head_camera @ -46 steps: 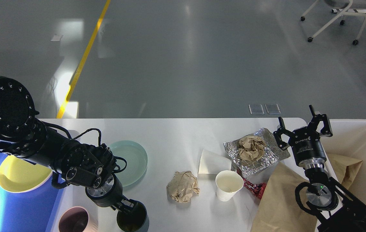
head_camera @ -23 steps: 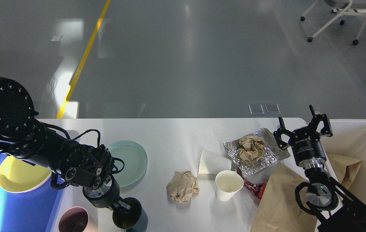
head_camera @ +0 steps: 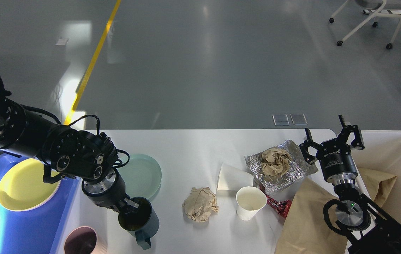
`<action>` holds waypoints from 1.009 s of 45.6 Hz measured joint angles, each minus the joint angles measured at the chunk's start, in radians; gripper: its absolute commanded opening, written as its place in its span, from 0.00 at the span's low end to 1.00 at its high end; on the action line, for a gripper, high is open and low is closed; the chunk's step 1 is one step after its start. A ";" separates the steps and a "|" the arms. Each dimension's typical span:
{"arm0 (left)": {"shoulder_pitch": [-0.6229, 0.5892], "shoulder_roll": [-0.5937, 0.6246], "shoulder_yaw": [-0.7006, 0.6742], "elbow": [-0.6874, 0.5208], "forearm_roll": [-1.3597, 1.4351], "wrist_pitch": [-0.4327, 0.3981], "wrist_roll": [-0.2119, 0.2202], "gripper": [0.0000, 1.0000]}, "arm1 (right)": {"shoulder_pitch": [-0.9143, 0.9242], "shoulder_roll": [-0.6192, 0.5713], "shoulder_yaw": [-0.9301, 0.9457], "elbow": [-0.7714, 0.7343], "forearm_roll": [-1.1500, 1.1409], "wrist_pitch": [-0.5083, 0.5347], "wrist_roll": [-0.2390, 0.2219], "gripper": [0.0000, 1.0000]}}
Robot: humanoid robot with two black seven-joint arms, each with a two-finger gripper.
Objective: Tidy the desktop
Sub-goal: 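Lift the dark green mug and carry it onto the blue tray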
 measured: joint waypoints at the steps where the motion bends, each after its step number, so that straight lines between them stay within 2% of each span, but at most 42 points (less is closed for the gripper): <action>1: -0.018 0.006 0.002 -0.004 -0.010 -0.016 0.000 0.00 | 0.000 0.000 0.000 0.000 0.000 0.000 0.000 1.00; 8: -0.139 0.041 0.012 -0.050 -0.043 -0.135 0.003 0.00 | 0.000 0.000 0.000 -0.001 0.000 0.000 0.000 1.00; 19: -0.397 0.066 0.112 -0.167 -0.137 -0.193 0.002 0.00 | 0.000 0.000 0.000 -0.001 0.000 0.000 0.000 1.00; 20: -0.450 0.066 0.133 -0.185 -0.155 -0.212 -0.001 0.00 | 0.000 0.000 0.000 -0.001 0.000 0.000 0.000 1.00; 33: -0.717 0.092 0.197 -0.281 -0.221 -0.412 -0.009 0.00 | 0.000 0.000 0.000 -0.001 0.000 0.000 0.000 1.00; 38: -0.758 0.112 0.238 -0.293 -0.240 -0.451 -0.009 0.00 | 0.000 0.000 0.000 -0.001 0.000 0.000 0.000 1.00; 46: -0.758 0.118 0.281 -0.293 -0.247 -0.444 -0.012 0.00 | 0.000 0.000 0.000 -0.001 0.000 0.000 0.000 1.00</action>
